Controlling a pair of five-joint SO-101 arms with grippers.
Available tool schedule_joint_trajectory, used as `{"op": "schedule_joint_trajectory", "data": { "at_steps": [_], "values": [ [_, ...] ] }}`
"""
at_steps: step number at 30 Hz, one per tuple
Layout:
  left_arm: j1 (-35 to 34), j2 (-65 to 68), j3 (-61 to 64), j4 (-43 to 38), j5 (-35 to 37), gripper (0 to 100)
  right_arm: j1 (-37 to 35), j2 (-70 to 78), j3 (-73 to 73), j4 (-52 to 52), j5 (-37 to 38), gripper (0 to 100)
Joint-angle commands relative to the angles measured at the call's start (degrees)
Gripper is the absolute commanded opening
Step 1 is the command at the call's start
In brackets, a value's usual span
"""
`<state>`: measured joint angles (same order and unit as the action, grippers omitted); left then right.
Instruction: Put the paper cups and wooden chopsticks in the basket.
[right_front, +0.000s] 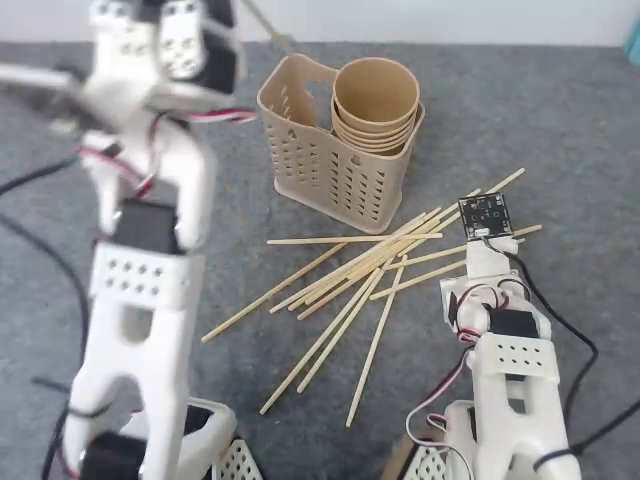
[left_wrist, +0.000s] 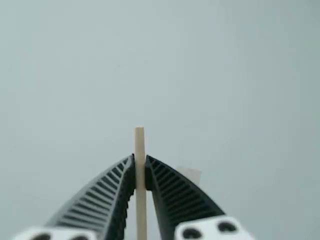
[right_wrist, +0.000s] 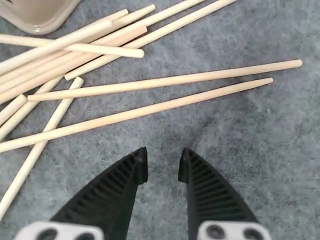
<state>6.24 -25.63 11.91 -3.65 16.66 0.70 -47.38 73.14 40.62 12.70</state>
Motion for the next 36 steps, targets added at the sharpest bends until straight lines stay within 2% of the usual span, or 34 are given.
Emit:
{"op": "schedule_joint_trajectory", "data": {
  "at_steps": [1, 8, 15, 20, 23, 36],
  "values": [
    [2.02, 5.63, -3.56, -1.67, -0.44, 1, -0.22, 0.13, -0.26, -1.63, 0.79, 12.3],
    [-0.09, 16.00, -3.21, -7.47, -0.35, 1, -0.22, 0.13, -0.26, -1.80, 0.79, 12.3],
    [-0.70, 18.99, 2.77, -8.00, -0.26, 2, -0.22, 0.13, -0.26, -1.89, 0.79, 12.3],
    [-0.44, 14.68, 10.59, -6.24, -0.18, 18, -0.22, 0.13, -0.26, -1.89, 0.79, 12.3],
    [-0.88, 10.11, 12.97, 1.85, -0.18, 23, -0.22, 0.13, -0.26, -1.89, 0.79, 12.3],
    [-7.38, -13.63, 12.79, 46.68, -0.35, 15, -0.22, 0.13, -0.26, -1.89, 0.79, 12.3]
  ]
}}
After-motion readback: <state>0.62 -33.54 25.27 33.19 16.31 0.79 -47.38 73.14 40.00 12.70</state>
